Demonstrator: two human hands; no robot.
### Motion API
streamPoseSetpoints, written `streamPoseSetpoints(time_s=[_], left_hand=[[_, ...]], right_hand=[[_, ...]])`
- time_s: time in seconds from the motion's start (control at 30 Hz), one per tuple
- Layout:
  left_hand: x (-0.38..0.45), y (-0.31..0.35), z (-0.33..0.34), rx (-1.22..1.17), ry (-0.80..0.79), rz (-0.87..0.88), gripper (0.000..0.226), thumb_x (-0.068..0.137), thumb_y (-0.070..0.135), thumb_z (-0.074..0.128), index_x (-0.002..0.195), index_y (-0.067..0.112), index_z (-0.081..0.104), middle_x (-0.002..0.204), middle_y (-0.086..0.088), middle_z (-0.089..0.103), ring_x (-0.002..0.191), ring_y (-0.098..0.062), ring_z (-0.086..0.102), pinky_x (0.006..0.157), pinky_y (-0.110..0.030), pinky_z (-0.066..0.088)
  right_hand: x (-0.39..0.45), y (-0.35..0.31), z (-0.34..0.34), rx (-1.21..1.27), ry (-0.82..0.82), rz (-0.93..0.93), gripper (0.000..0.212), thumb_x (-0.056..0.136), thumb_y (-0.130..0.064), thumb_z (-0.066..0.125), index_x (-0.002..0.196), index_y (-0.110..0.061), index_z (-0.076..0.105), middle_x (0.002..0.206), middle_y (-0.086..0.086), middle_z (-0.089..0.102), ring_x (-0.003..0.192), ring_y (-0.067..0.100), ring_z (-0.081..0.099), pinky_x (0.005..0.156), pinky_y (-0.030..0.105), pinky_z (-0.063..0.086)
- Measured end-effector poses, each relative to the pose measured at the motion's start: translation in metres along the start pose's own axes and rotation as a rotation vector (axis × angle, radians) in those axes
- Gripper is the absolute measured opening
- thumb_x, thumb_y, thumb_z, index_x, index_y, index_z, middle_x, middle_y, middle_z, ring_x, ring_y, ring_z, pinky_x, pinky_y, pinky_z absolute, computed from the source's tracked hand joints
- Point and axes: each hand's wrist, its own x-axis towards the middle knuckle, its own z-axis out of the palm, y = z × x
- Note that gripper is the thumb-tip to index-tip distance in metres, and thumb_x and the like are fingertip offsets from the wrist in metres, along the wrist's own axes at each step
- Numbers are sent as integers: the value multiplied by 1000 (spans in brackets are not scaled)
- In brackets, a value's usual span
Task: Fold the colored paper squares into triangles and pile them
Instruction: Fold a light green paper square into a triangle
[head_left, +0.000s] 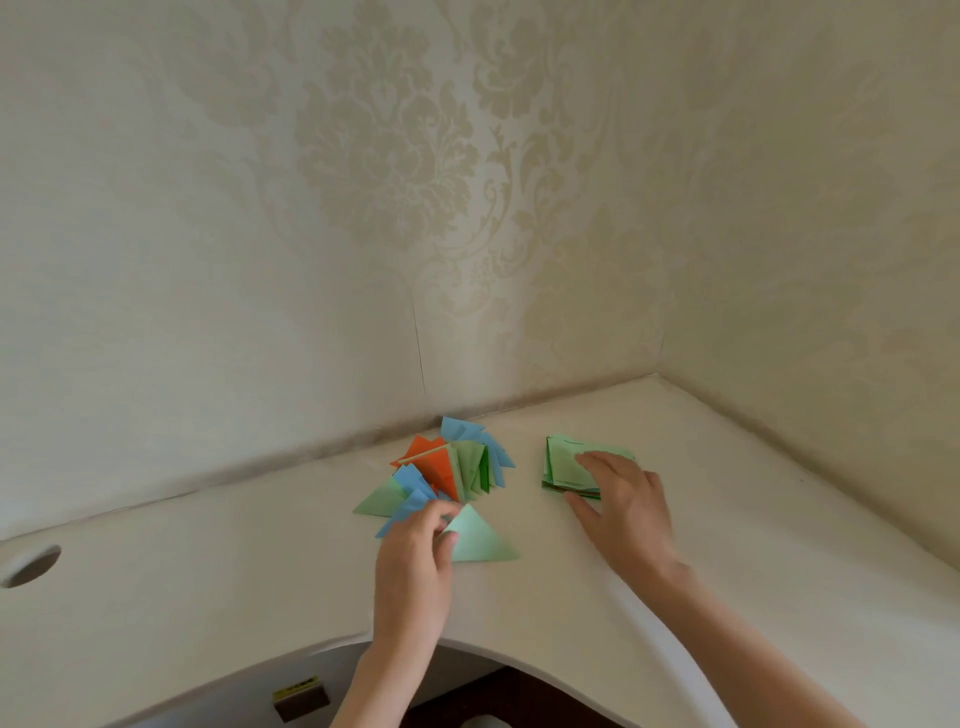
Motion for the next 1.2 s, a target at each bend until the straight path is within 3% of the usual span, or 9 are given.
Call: streamPoseSetpoints(time_s=[0.17, 0.3, 0.43, 0.53, 0.7, 0.77, 1.03, 1.1, 1.2], left_hand=[[10, -31, -17, 66, 73, -50, 25, 81, 6, 70, 96, 25, 65, 89, 17, 66, 79, -14, 60, 69, -32, 48], [21, -37, -16, 106, 96, -50, 28, 77, 4, 73, 94, 25, 63, 86, 15, 64, 78, -16, 56, 70, -37, 49], [29, -38, -10, 170, 112, -19, 33, 68, -1, 78, 90, 20, 63, 86, 6, 62, 76, -23, 52, 67, -39, 49], [31, -37, -6, 165, 121, -25, 30, 70, -4, 75, 89, 17, 63, 87, 2, 59, 79, -24, 52, 66, -37, 49], [25, -26, -4, 159, 152, 36, 17, 78, 2, 72, 88, 14, 64, 85, 1, 64, 76, -21, 58, 65, -32, 49], [20, -15, -5, 129, 152, 95, 18, 78, 4, 72, 89, 15, 64, 86, 3, 63, 77, -18, 56, 68, -29, 48], [0, 24, 22, -118, -157, 328, 24, 77, 13, 75, 95, 23, 62, 99, 16, 53, 98, -1, 51, 85, -10, 39], [-4, 21, 28, -119, -236, 325, 23, 77, 17, 74, 94, 26, 63, 98, 19, 54, 99, 0, 51, 85, -14, 40], [-8, 15, 31, -138, -280, 318, 12, 78, 26, 73, 88, 28, 67, 95, 20, 59, 97, 1, 53, 85, -15, 41]], right_hand=[[5, -2, 9, -106, -83, -14, 29, 86, -31, 68, 109, -14, 70, 111, 1, 70, 105, 23, 63, 89, 37, 41], [5, -5, 13, -101, -51, 1, 9, 87, -26, 67, 85, -23, 75, 93, -6, 72, 92, 19, 65, 80, 34, 37], [2, -4, 13, -32, 44, -8, 14, 67, -15, 85, 66, -24, 73, 76, -10, 71, 72, 19, 66, 69, 31, 40], [0, -2, 11, 14, 45, -17, 17, 62, -21, 89, 65, -26, 73, 77, -13, 70, 71, 19, 65, 64, 31, 42], [-6, 3, -2, 129, 157, -64, 2, 73, -28, 77, 73, -26, 76, 85, -12, 72, 77, 21, 65, 64, 32, 44], [-10, 1, -14, 133, 210, -121, 8, 74, -32, 72, 74, -26, 77, 87, -11, 71, 79, 19, 63, 66, 32, 44], [-49, -18, -27, 122, 128, -398, 11, 69, -27, 84, 74, -29, 74, 86, -12, 66, 78, 15, 60, 65, 32, 44], [-56, -17, -24, 131, 67, -406, 5, 75, -34, 77, 75, -32, 73, 85, -15, 64, 77, 12, 59, 65, 31, 42], [-62, -14, -18, 164, -46, -349, 19, 83, -48, 61, 76, -34, 72, 84, -20, 62, 77, 7, 58, 65, 30, 43]])
